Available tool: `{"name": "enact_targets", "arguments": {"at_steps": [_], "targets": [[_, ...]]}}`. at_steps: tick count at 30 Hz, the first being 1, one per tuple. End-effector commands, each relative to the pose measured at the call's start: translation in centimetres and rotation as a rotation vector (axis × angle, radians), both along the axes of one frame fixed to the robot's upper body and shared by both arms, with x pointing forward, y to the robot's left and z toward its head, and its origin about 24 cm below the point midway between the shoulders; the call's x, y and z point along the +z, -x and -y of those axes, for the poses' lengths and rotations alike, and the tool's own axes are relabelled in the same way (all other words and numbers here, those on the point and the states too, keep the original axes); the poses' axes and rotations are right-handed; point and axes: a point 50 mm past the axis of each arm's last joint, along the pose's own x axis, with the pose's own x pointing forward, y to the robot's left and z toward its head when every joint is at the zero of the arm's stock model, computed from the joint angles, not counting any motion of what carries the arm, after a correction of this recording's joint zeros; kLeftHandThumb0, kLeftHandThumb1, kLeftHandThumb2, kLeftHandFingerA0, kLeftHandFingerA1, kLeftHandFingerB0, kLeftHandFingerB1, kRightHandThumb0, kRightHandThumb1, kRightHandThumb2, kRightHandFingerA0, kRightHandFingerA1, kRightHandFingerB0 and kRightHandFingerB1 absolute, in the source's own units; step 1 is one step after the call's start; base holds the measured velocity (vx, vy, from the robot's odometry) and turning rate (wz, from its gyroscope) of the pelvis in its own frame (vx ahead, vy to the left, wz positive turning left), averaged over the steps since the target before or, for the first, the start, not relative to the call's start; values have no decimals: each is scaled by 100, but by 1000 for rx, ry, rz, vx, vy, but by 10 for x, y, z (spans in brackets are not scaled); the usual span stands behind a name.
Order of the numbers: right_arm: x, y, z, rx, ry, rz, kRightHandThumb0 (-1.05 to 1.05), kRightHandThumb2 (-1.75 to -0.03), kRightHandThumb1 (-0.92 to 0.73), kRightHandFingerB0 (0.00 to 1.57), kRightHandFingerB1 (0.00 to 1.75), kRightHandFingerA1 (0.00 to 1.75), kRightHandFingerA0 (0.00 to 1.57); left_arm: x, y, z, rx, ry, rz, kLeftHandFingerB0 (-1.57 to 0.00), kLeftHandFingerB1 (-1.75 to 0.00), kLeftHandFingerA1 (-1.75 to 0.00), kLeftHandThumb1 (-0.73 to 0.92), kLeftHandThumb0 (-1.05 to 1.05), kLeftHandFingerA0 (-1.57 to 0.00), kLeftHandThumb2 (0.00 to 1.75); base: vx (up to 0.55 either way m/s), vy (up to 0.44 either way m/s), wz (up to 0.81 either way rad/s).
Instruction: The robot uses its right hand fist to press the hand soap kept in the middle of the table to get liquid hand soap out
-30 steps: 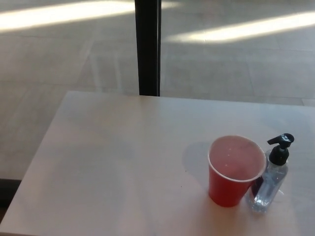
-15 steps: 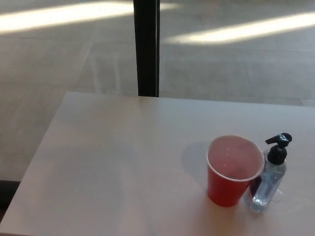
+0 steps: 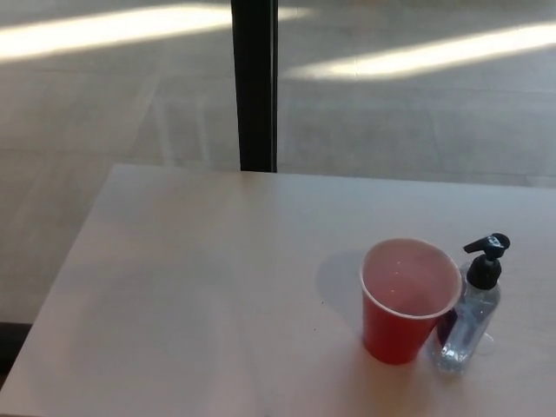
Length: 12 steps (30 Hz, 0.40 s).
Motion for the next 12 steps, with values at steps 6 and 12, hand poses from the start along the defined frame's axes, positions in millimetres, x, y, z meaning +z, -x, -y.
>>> {"name": "enact_targets", "arguments": {"at_steps": [6,12], "targets": [[-15,-6,-14,77,43,-67,-49,-104,-67,42,88,106,72,3,9,-10,17,-25,-7,-25,-95,-122,92,-40,-54,118,0,0,0],[-23,-6,-35,303,-65,-80,-28,-114,-50,31,70,89,61,4,8,-10,12,-14,3,-26,-95,-123,91,-40,-54,120,0,0,0]]}}
